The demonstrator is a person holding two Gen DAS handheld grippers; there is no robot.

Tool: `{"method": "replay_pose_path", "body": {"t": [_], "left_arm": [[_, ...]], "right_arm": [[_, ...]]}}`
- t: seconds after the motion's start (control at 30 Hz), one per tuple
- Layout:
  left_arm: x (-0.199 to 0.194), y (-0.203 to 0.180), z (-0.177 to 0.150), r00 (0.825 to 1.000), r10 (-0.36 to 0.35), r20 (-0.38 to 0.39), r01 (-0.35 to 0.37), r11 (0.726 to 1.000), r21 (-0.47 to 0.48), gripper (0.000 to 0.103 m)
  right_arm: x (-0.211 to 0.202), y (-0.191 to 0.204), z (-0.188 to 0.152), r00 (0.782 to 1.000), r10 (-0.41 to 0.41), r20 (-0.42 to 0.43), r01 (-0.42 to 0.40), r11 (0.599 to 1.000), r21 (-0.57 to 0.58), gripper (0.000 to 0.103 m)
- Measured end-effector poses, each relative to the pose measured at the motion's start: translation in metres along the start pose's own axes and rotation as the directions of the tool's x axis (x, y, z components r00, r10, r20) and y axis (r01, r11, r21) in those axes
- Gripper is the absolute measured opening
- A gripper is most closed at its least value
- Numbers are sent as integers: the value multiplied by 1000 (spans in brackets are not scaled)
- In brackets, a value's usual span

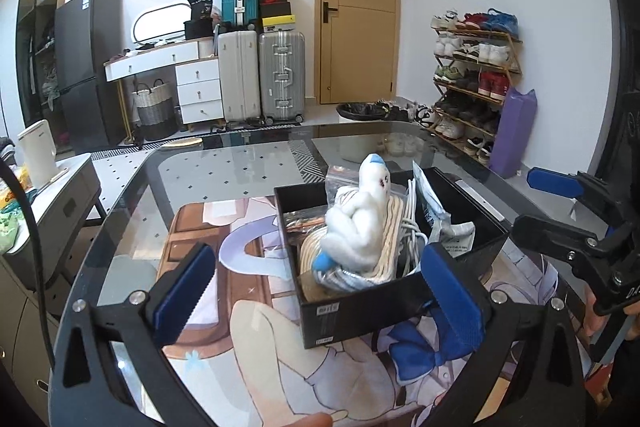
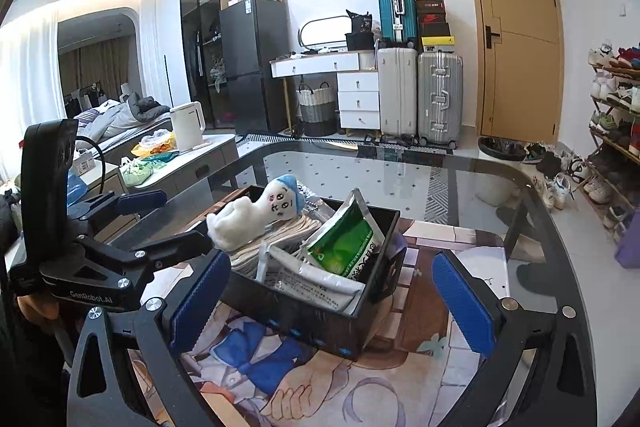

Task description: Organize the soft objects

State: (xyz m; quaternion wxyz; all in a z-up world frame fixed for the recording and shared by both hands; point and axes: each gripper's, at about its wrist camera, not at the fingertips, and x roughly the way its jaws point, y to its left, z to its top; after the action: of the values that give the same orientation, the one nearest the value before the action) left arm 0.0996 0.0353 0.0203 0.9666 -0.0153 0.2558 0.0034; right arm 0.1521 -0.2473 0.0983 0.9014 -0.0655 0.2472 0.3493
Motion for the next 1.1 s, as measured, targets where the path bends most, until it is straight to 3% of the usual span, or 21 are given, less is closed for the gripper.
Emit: {"method": "replay_pose_path", "body": {"t": [0.37,0.7,1.1], "left_arm": [[3,4,-16,998,56,31,-55,998,-20,103],[2,13,-19,998,49,40,-46,997,-67,103],[-1,8,-19,997,53,55,-50,997,-52,103]], "right_arm": [[-1,5,-15,1000,14,11,-14,1000,-10,102],[4,8,-21,999,38,27,-38,999,-6,102],[-1,7,-22,998,38,56,-38,999,-4,102]]}}
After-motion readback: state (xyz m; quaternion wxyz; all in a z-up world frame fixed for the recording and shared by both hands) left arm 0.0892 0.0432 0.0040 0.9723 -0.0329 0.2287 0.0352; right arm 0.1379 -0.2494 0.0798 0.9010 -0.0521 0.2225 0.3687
